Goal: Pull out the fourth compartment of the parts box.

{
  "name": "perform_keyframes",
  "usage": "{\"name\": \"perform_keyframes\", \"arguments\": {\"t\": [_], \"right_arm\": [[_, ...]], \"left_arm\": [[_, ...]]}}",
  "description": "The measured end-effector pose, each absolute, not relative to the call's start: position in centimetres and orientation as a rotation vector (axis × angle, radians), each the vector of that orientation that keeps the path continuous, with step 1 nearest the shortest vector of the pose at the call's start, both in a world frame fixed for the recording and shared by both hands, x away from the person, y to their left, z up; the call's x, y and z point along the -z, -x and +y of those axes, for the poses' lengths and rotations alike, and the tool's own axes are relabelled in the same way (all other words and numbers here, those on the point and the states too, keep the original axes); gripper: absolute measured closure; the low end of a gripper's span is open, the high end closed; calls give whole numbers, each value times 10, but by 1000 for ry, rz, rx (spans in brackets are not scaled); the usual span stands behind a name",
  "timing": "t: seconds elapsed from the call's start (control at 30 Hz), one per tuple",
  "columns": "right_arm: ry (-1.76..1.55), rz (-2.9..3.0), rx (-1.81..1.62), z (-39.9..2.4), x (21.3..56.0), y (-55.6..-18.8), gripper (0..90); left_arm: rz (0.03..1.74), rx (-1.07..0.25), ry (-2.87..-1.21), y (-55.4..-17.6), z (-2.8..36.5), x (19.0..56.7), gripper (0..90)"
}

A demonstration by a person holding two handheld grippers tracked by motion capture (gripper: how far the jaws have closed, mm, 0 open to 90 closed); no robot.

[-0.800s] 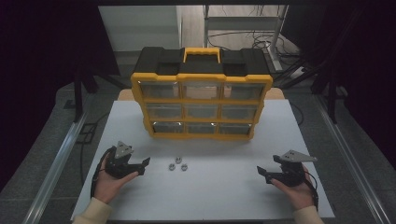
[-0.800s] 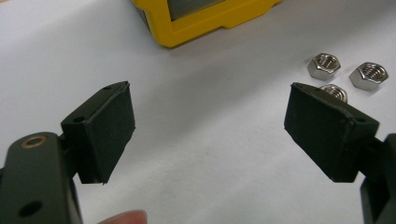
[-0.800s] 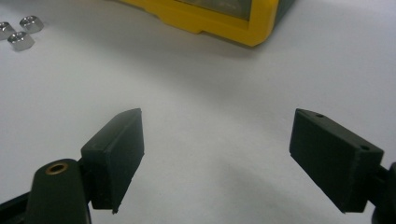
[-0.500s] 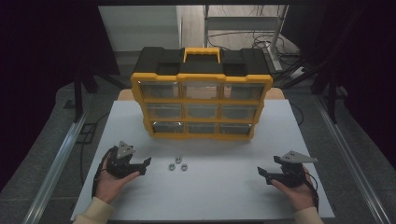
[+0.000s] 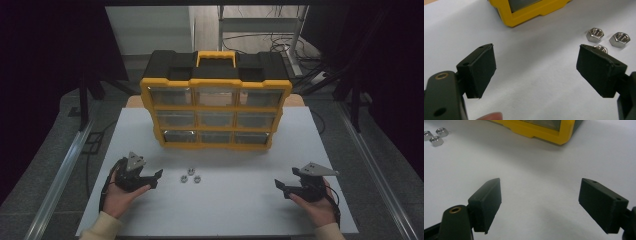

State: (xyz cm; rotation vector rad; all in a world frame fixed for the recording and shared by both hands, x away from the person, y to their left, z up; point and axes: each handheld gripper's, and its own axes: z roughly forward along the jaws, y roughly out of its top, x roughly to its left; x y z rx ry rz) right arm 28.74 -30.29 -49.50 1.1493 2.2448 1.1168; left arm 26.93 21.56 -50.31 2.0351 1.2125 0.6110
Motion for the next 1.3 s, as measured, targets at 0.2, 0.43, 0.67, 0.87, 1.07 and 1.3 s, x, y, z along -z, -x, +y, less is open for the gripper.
{"name": "perform_keyframes", "arguments": {"t": [0.2,0.43,0.67,0.87,1.07,1.3], "right_arm": [[-1155,2241,-1111,-302,494,-287,190],[-1162,2244,-1109,-302,496,-290,192],[-1163,2245,-1106,-302,495,-291,192],[-1160,2233,-1117,-303,493,-291,193],[-1159,2228,-1114,-302,493,-290,196],[-1154,2228,-1116,-302,493,-290,196]], "left_arm": [[1219,-613,-2038,-269,217,503,167],[1221,-628,-2034,-267,219,502,168],[1170,-736,-2071,-262,215,498,175],[1105,-794,-2098,-258,209,493,175],[1073,-826,-2121,-257,207,492,175],[1052,-870,-2136,-255,205,491,179]]}}
